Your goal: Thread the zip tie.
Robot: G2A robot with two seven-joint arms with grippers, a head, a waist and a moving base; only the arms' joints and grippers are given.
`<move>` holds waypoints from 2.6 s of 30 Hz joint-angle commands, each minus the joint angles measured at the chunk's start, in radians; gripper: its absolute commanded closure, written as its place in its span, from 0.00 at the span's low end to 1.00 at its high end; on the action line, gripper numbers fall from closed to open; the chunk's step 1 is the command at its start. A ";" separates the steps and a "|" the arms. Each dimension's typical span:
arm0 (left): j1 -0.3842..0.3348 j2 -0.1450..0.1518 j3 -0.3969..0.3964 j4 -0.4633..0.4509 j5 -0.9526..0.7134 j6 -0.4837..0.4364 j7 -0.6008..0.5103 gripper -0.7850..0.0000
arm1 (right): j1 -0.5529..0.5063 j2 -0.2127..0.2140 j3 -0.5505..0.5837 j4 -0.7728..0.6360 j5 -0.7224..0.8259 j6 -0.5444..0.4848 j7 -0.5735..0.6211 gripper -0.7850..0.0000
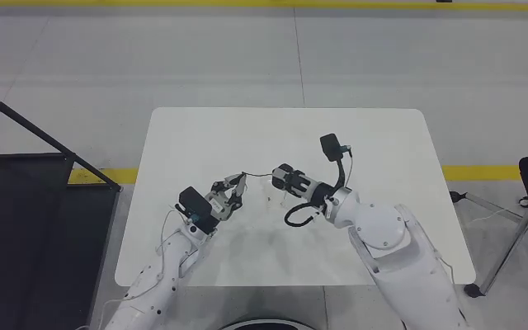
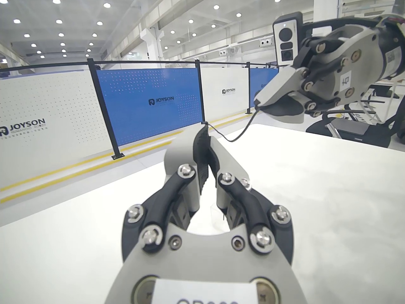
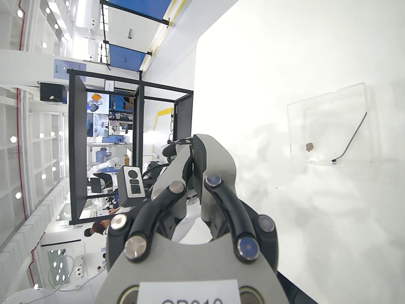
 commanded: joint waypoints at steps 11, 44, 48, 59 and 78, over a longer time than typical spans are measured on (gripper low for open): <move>-0.006 -0.002 0.007 0.008 0.016 -0.006 -0.012 1.00 | -0.048 0.006 0.053 -0.005 0.071 -0.114 0.020 1.00; -0.018 -0.003 0.018 0.026 -0.023 -0.112 -0.047 1.00 | -0.097 0.007 0.087 0.007 0.173 -0.277 0.013 1.00; -0.018 -0.004 0.017 0.028 -0.071 -0.157 -0.048 1.00 | -0.093 0.008 0.085 0.007 0.158 -0.262 0.019 1.00; -0.013 -0.001 0.000 0.015 -0.149 -0.242 -0.078 1.00 | -0.075 0.007 0.056 0.000 0.091 -0.203 -0.001 1.00; 0.003 0.002 -0.021 -0.006 -0.173 -0.259 -0.048 1.00 | -0.037 0.000 -0.019 -0.007 -0.061 -0.087 -0.026 1.00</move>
